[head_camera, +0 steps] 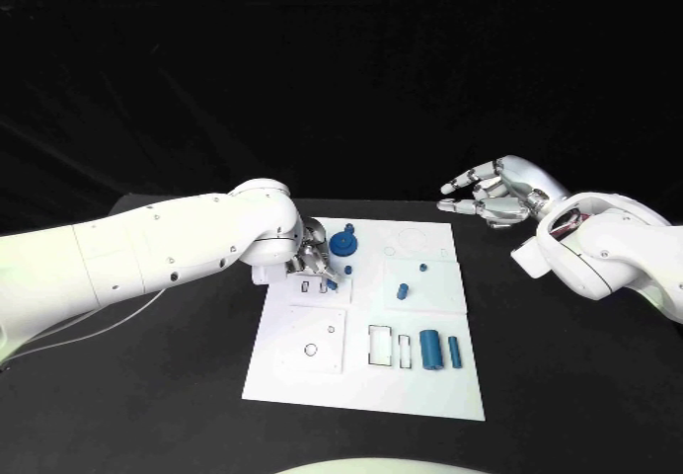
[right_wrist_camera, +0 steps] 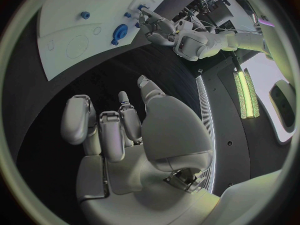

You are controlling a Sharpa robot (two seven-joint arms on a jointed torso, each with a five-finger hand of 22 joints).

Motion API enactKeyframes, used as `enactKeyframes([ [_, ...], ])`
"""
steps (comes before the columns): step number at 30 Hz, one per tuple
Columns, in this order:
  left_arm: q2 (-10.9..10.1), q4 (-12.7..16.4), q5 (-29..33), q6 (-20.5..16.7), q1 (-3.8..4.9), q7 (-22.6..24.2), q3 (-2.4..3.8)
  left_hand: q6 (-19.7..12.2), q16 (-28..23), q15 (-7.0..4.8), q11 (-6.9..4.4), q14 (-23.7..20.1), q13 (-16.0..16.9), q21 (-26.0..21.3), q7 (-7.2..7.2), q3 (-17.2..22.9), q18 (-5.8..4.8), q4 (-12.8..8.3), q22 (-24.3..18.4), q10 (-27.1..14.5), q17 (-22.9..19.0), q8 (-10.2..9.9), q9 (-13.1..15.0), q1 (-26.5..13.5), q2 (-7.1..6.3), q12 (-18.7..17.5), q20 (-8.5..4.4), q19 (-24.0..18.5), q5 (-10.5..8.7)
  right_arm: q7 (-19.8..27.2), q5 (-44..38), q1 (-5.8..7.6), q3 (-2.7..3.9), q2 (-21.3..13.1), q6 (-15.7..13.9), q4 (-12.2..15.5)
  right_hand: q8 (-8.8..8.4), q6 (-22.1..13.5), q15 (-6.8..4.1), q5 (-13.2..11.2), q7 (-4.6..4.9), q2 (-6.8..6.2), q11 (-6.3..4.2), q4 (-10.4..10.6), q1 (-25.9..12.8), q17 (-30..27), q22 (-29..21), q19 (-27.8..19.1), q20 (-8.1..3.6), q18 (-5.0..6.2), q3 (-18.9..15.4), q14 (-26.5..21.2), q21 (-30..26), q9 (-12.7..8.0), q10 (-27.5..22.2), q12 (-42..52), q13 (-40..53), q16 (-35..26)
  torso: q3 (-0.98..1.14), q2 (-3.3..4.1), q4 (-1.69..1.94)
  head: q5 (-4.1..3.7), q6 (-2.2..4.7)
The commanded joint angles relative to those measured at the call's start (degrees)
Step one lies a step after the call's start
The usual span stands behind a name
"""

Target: Assemble the parts on the task board

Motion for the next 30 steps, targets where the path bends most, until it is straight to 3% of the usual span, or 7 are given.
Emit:
enactKeyframes([
  [1,-0.34,0.25,3.49,0.99,-0.18,-1.78,-0.11,-0.41,-0.24,-0.34,-0.18,2.13,-0.05,0.38,-0.22,7.76,-0.77,-2.58,1.17,-0.43,0.14,0.59,0.57,3.40,-1.22,-0.61,-0.48,0.15,0.65,-0.21,-0.43,0.02,0.04,0.03,0.59,-0.09,0.44,-0.47,-0.41,0.48,-0.06,0.16,0.09,0.20,-0.53,7.23,-0.06,-0.36,-0.15,0.22,-0.39,3.82,-0.21,0.08,-0.35,-0.36,1.16,-0.39,-0.03,-0.03,0.01,-0.04,0.18],
  [2,-0.51,0.37,3.97,0.93,-0.18,-1.71,-0.10,-0.56,-0.29,-0.01,0.75,2.12,-0.21,0.37,0.59,14.62,-0.74,-1.14,1.22,-0.21,0.19,1.42,1.34,1.91,-4.23,-0.82,-0.44,0.14,0.18,-0.21,-0.43,0.02,0.04,0.03,0.60,-0.11,0.46,-0.48,-0.41,0.51,-0.06,0.18,0.09,0.23,-0.55,7.23,-0.07,-0.36,-0.15,0.22,-0.41,3.82,-0.22,0.09,-0.34,-0.36,1.16,-0.39,-0.02,-0.04,0.02,-0.03,0.17],
  [4,-0.91,0.68,4.66,0.60,-0.19,-1.60,-0.07,-0.78,-0.31,0.16,0.22,2.15,-0.20,0.39,0.19,22.34,-0.78,-1.36,1.33,0.23,0.26,2.52,2.36,0.48,-7.46,-0.70,-0.12,0.15,0.24,-0.23,-0.43,0.01,0.03,0.00,0.61,-0.15,0.46,-0.48,-0.41,0.51,-0.06,0.18,0.09,0.23,-0.55,7.23,-0.07,-0.36,-0.15,0.22,-0.41,3.82,-0.22,0.09,-0.34,-0.36,1.16,-0.39,-0.02,-0.07,0.07,-0.01,0.19],
  [5,-1.13,0.85,4.96,0.36,-0.19,-1.57,-0.05,-0.91,-0.32,0.13,0.16,2.16,-0.13,0.39,0.37,25.20,-0.75,-1.67,1.34,0.42,0.28,3.04,2.86,-0.72,-8.74,-0.60,-0.16,0.14,0.09,-0.25,-0.43,0.01,0.03,-0.02,0.62,-0.17,0.53,-0.50,-0.42,0.57,-0.06,0.21,0.09,0.31,-0.62,7.22,-0.07,-0.36,-0.16,0.22,-0.47,3.82,-0.24,0.09,-0.34,-0.36,1.16,-0.41,-0.02,-0.07,0.10,0.02,0.19],
  [8,-1.77,1.37,5.78,-0.52,-0.19,-1.60,0.09,-1.13,-0.34,0.03,0.07,2.19,0.08,0.38,0.19,29.21,-0.80,-2.82,1.37,0.76,0.34,3.82,3.63,-2.67,-10.25,-0.37,-0.02,0.14,-0.02,-0.33,-0.50,0.01,0.03,0.04,0.69,-0.34,0.56,-0.51,-0.42,0.61,-0.07,0.23,0.09,0.35,-0.66,7.19,-0.10,-0.38,-0.16,0.23,-0.50,3.81,-0.29,0.09,-0.35,-0.37,1.13,-0.43,-0.01,-0.06,0.13,0.12,0.20],
  [18,-4.68,3.89,7.87,-4.37,-0.29,-1.29,0.41,-1.29,-0.39,-0.04,-0.01,2.23,0.58,0.31,-0.05,34.68,-0.76,-5.52,1.36,1.47,0.45,5.18,5.01,-6.85,-11.92,0.11,-0.12,0.12,-0.27,-0.26,-1.15,-0.05,0.02,0.44,0.91,-0.94,0.67,-0.56,-0.43,0.80,-0.08,0.28,0.08,0.43,-0.71,7.03,-0.32,-0.56,-0.17,0.30,-0.58,3.77,-0.60,0.10,-0.47,-0.47,0.99,-0.54,0.00,-0.03,0.09,0.59,0.21],
  [30,-6.29,6.38,-3.10,-6.86,-1.03,0.51,0.15,-1.06,-0.41,-0.14,-0.14,2.25,0.97,0.32,-0.18,35.97,-0.77,-6.73,1.41,1.97,0.48,5.51,5.34,-7.58,-12.60,0.41,-0.19,0.13,-0.30,-0.18,-1.22,-0.06,0.02,0.29,0.96,-0.89,0.89,-0.66,-0.44,1.03,-0.09,0.30,0.06,0.67,-0.92,7.04,-0.30,-0.54,-0.18,0.30,-0.83,3.77,-0.64,0.11,-0.42,-0.44,1.02,-0.56,0.02,0.04,-0.04,0.83,-0.27],
])
